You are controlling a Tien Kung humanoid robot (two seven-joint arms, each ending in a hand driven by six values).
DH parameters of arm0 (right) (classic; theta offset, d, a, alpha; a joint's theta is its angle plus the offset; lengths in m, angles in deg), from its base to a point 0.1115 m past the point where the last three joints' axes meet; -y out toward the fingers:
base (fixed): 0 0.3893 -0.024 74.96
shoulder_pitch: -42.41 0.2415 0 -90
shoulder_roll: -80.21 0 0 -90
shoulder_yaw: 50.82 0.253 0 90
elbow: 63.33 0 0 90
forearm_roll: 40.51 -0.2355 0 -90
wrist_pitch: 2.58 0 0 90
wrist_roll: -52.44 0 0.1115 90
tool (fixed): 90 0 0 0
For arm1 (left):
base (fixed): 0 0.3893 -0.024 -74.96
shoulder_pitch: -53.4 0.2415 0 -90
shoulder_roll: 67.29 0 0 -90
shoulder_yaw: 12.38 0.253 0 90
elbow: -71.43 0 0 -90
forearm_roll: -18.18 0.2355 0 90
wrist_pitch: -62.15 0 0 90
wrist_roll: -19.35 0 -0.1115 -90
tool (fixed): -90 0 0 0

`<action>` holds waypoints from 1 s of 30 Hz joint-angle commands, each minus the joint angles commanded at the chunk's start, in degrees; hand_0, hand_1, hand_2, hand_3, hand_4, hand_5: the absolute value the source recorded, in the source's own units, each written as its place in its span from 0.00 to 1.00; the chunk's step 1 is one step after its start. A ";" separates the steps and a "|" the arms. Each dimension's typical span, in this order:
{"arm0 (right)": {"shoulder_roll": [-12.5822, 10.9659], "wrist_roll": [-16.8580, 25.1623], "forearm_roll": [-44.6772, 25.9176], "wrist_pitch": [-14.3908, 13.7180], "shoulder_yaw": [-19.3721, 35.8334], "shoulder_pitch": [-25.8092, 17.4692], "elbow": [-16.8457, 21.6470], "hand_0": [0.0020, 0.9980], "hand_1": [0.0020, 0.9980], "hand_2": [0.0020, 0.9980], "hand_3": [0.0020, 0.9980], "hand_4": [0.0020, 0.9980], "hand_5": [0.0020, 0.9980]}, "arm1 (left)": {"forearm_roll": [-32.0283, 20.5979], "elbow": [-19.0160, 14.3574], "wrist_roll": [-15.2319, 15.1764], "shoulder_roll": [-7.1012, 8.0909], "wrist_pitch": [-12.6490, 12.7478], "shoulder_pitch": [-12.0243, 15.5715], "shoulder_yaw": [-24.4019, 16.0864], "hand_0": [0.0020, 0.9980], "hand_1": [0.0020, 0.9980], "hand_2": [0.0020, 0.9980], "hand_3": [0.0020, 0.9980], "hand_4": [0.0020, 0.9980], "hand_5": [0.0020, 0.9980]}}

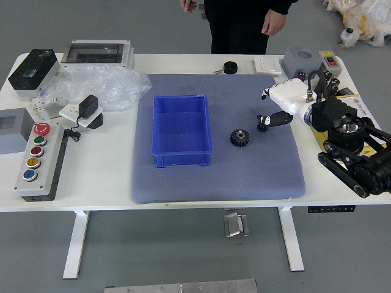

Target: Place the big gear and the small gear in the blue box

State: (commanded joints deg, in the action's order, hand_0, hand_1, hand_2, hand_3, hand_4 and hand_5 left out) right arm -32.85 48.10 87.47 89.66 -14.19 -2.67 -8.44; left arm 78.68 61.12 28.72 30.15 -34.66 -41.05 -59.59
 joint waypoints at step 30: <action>3.47 1.31 -4.59 -5.41 3.91 -2.48 -3.67 0.73 0.66 0.79 0.78 0.69 0.70 | 0.30 0.00 0.00 -0.56 -0.08 0.11 0.35 0.86 0.83 0.82 0.84 0.70 0.30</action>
State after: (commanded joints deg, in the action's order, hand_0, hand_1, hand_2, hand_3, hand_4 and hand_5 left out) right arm -29.38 49.42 82.88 84.26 -10.28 -5.15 -12.11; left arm 78.99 61.12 28.72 29.58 -34.74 -40.94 -59.24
